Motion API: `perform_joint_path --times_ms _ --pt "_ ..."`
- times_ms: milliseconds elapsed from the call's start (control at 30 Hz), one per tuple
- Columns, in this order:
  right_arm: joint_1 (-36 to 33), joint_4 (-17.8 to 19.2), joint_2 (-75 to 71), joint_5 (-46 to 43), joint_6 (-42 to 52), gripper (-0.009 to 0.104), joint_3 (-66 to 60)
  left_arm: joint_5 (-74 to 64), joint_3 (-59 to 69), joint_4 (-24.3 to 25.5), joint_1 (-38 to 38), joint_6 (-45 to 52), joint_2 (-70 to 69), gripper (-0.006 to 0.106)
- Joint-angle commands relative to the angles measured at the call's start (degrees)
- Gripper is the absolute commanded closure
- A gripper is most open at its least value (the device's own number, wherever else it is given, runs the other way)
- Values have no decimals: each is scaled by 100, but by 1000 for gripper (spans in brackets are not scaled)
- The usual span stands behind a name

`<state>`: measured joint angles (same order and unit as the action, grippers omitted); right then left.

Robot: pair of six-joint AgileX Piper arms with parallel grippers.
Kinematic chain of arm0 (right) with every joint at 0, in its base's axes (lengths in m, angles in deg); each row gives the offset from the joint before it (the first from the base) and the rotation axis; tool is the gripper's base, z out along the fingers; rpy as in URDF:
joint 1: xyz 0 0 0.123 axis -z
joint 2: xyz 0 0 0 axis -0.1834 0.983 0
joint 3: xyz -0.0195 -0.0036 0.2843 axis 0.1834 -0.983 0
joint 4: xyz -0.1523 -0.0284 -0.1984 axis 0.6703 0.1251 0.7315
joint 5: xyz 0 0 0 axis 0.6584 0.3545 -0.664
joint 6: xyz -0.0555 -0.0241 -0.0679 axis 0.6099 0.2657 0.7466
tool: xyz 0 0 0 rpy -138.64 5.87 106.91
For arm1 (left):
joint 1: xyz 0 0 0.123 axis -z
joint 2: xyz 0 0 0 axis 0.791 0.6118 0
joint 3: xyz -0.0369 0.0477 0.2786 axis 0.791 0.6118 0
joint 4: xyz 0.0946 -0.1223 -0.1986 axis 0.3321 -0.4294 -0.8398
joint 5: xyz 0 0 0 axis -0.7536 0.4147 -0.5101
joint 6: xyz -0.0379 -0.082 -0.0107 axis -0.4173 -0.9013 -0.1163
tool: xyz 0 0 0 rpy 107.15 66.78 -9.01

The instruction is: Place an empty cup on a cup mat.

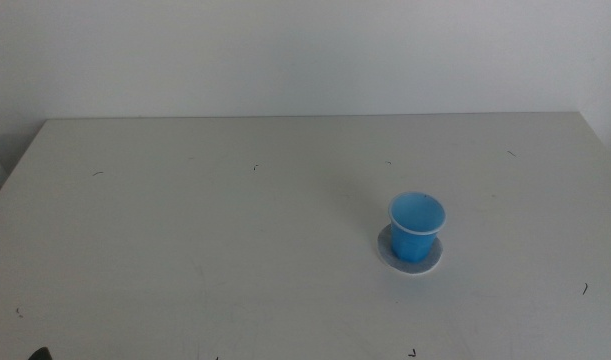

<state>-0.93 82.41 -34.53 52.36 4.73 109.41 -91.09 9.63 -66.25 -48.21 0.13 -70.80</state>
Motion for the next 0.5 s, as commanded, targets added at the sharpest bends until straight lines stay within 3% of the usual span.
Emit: perform_joint_path --times_ms 0,133,200,367,467 --pt "40 51 -403 -682 554 12 -400 384 -34 2 -6 -62 -26 -5" --pt "40 -524 -956 -1500 1149 7 -1295 384 -34 2 -6 -62 -26 -5" --pt "40 -616 -1298 -2026 1124 6 -1695 384 -34 2 -6 -62 -26 -5" --pt "40 -225 -2246 -2426 862 6 -2405 384 -34 2 -6 -62 -26 -5" --pt "40 -173 -2783 -2432 845 6 -2756 384 -34 2 -6 -62 -26 -5"
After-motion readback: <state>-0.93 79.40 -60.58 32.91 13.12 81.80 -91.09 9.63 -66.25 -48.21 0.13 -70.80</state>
